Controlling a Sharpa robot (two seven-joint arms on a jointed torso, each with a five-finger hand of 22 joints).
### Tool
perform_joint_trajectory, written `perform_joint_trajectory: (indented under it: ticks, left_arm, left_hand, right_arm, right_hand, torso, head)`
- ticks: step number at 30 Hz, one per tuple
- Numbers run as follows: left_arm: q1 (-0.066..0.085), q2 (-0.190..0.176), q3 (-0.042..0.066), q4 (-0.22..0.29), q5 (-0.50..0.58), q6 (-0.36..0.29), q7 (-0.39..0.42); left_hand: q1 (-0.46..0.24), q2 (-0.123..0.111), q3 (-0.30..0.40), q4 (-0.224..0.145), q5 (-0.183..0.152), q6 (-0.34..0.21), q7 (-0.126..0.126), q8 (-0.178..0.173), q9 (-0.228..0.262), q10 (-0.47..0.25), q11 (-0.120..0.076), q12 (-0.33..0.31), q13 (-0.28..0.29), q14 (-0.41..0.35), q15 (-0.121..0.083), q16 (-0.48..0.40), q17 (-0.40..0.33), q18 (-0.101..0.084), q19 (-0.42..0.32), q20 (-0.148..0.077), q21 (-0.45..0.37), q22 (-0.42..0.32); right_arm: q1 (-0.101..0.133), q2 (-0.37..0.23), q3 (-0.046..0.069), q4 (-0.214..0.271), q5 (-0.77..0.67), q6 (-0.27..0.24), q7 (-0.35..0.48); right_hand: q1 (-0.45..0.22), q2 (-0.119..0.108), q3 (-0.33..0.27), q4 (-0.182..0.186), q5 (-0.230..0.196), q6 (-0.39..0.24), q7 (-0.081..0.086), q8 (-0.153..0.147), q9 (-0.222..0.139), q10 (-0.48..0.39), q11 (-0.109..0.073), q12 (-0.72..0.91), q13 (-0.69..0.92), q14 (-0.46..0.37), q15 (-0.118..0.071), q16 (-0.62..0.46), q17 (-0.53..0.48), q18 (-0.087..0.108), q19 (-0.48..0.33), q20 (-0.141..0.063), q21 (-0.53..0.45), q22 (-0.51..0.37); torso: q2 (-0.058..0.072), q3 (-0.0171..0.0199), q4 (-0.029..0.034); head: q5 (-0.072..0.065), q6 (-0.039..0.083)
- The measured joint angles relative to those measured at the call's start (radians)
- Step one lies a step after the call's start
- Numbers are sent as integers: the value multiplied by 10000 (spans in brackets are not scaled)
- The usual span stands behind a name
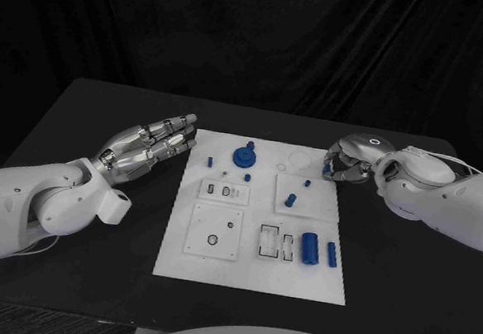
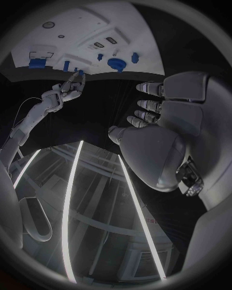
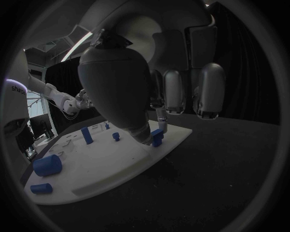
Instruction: Assemble the parts on the task board
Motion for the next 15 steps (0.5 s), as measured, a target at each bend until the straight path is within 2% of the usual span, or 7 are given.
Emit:
perform_joint_trajectory:
  ticks: [5, 10, 15]
  left_arm:
    - [0, -7, 0, 3, 0, 11, -16]
    - [-1, -24, 0, 8, 0, 19, -27]
    - [-1, -30, 0, 5, 0, 25, -35]
  left_hand:
    - [0, 0, 0, 0, 0, 0, 0, 0, 0, 0, 0, 0, 0, 3, -3, 0, 0, 1, 0, 0, 0, 0]
    - [0, 0, 0, 0, 0, 0, 0, 0, 0, 0, 0, 0, 0, 4, -4, 0, 0, 1, 38, 37, 0, -1]
    - [0, 0, 0, 0, 0, 0, 0, 0, 0, 0, 0, 0, 0, 4, -4, 0, 0, 1, 38, 38, 0, -1]
  right_arm:
    - [-8, 0, 0, 2, -1, -37, 0]
    - [-8, -83, 0, 146, -1, -154, 5]
    - [12, -222, -1, 505, -1, -364, 2]
  right_hand:
    - [92, 91, 135, -192, 479, 77, 2, 277, 226, 0, 0, 0, 0, 0, 0, 0, 0, 0, 0, 0, -19, -1]
    - [121, 114, 171, -255, 563, 213, -12, 431, 353, 0, 0, 0, -1, 0, 0, 0, 0, 0, 0, 0, -19, -1]
    - [146, 114, 170, -256, 563, 270, 16, 505, 364, 0, 0, 0, -1, 0, 0, 0, 0, 1, 0, 0, -19, -2]
  torso:
    - [-2, 0, 0]
    - [-10, -2, -3]
    - [-12, -3, -4]
  head:
    - [0, -2]
    - [22, -16]
    - [26, -16]
